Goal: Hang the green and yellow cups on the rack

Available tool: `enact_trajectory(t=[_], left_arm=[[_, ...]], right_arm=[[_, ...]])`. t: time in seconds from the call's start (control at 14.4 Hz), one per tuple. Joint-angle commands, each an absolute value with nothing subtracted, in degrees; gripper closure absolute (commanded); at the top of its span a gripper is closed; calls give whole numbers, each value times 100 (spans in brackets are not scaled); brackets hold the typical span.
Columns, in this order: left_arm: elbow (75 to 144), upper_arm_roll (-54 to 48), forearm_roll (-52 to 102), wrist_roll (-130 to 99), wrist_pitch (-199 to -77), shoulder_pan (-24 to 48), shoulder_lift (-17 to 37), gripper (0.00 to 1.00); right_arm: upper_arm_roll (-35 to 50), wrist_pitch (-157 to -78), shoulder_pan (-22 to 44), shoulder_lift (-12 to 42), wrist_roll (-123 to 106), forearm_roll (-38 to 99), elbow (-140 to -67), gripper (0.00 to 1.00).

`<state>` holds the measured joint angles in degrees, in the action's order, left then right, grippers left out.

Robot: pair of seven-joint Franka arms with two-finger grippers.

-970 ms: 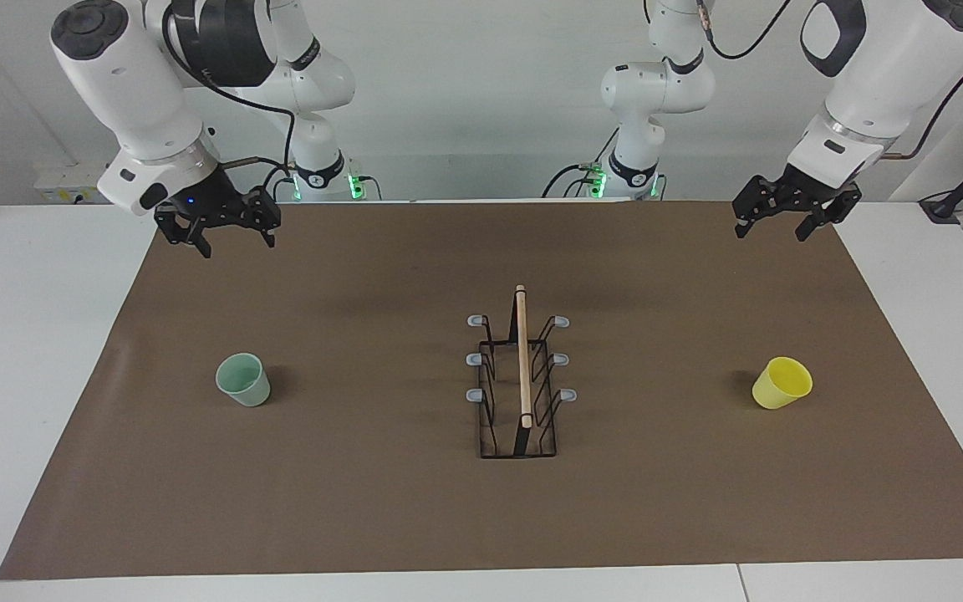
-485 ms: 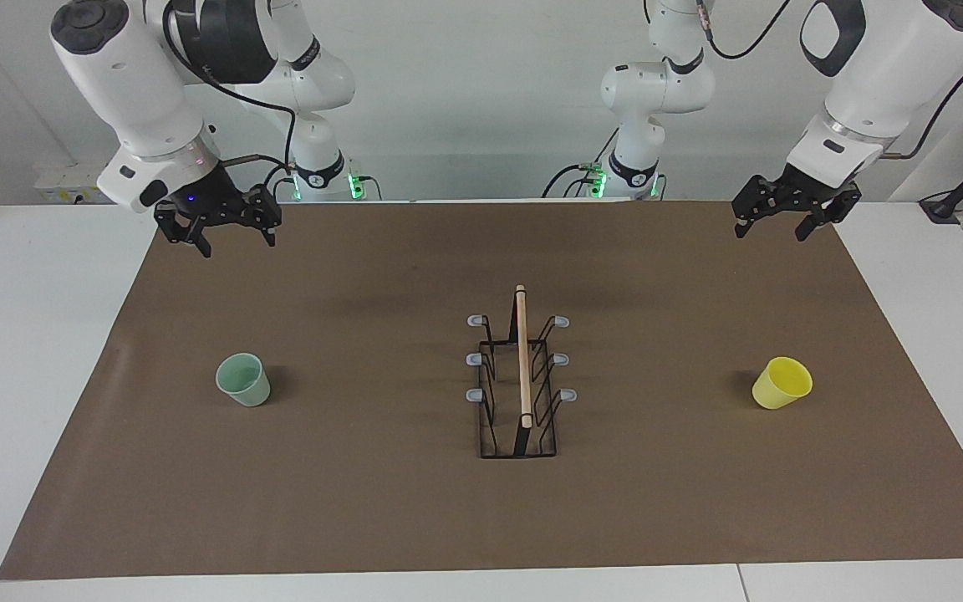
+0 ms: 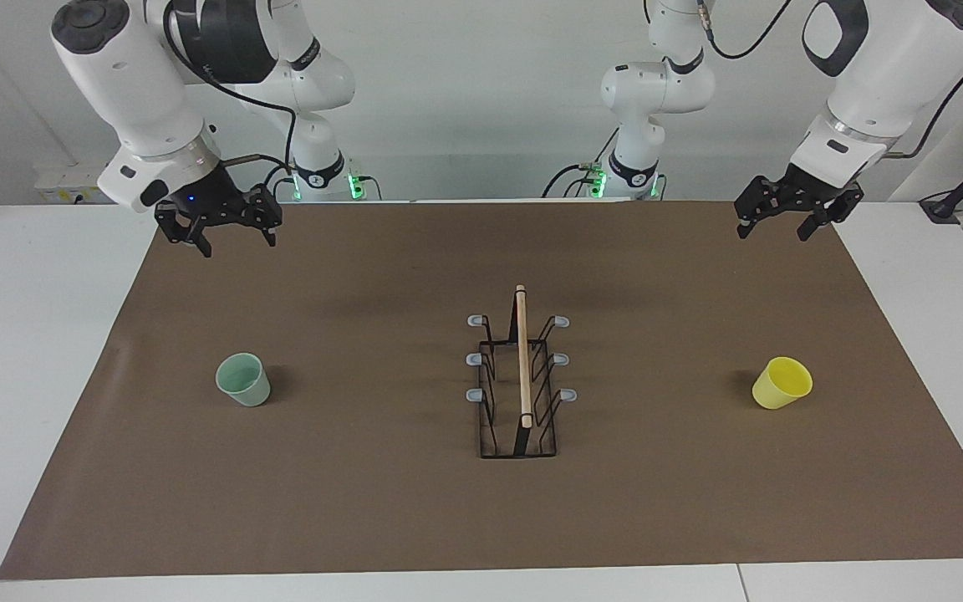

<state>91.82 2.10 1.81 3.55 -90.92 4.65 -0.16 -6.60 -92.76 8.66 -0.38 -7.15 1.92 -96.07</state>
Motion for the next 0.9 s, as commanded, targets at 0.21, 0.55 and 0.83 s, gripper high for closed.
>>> enact_trajectory(t=[0.21, 0.55, 0.83], left_arm=[[9448, 246, 701, 246, -9343, 81, -141, 0], [9475, 246, 1053, -824, -9509, -61, 43, 0], [9413, 246, 1625, -1659, -9536, -526, 412, 0]], right_arm=[[-615, -9255, 782, 18, -624, 211, -9519, 0], [-615, -9264, 782, 18, -624, 211, -9519, 0], [-606, -9264, 773, 18, -624, 211, -9519, 0]])
